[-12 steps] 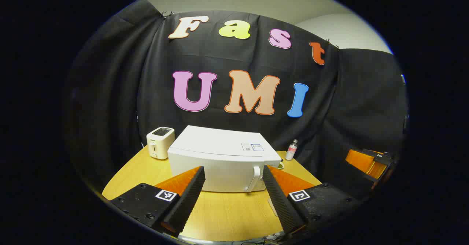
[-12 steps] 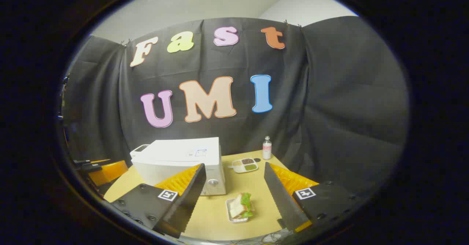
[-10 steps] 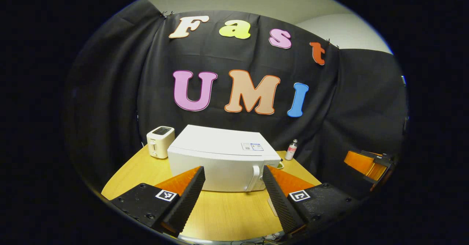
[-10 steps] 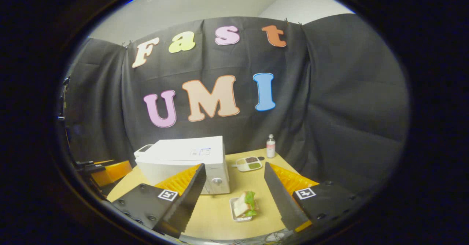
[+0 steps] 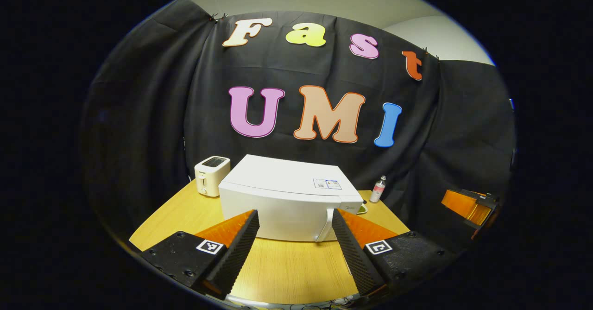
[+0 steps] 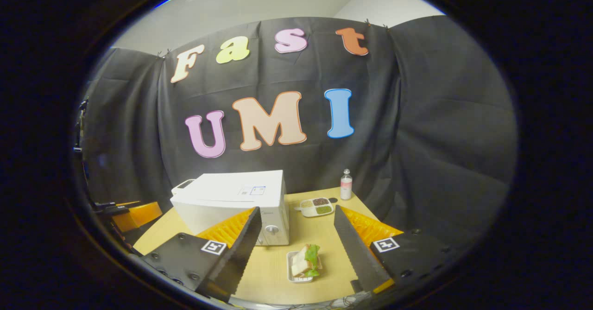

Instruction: Open the microwave oven with the left hand, put the food in, and close the microwave oven.

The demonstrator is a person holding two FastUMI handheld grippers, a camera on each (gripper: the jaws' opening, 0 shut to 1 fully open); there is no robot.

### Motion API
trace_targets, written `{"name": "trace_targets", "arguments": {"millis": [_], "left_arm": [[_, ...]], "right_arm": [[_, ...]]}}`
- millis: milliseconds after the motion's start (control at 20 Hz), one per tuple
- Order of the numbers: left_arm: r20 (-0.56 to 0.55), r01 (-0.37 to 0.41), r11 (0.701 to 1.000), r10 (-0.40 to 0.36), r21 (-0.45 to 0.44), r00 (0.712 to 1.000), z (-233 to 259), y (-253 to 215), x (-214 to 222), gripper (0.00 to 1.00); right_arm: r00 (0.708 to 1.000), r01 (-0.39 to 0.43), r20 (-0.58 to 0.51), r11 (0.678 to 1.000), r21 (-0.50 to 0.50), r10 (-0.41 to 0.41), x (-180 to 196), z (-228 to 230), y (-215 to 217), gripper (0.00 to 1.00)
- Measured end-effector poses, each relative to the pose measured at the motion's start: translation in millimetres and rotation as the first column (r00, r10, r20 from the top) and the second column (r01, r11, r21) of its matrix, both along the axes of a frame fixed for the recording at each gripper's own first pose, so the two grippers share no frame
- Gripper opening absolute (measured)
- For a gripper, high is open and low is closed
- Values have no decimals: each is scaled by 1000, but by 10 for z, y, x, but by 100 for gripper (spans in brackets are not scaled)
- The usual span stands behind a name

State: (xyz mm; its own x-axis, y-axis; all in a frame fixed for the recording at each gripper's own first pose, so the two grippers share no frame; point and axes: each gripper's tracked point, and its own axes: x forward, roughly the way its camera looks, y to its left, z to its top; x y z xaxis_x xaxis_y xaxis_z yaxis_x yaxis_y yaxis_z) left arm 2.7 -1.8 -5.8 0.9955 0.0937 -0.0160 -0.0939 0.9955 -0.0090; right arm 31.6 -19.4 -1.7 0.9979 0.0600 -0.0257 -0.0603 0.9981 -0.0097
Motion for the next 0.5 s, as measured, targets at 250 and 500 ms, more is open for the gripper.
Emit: {"name": "trace_targets", "arguments": {"millis": [250, 500], "left_arm": [[-2, -8, 1000, 8, 7, 1000, -31, -100, 192, 96], [-75, 8, 1000, -7, 13, 997, -362, -217, 461, 96]], "right_arm": [[1000, -10, -8, 1000, -1, 10, 157, 2, -139, 98], [1000, 11, -13, 1000, 3, -11, 272, -24, -347, 98]]}}
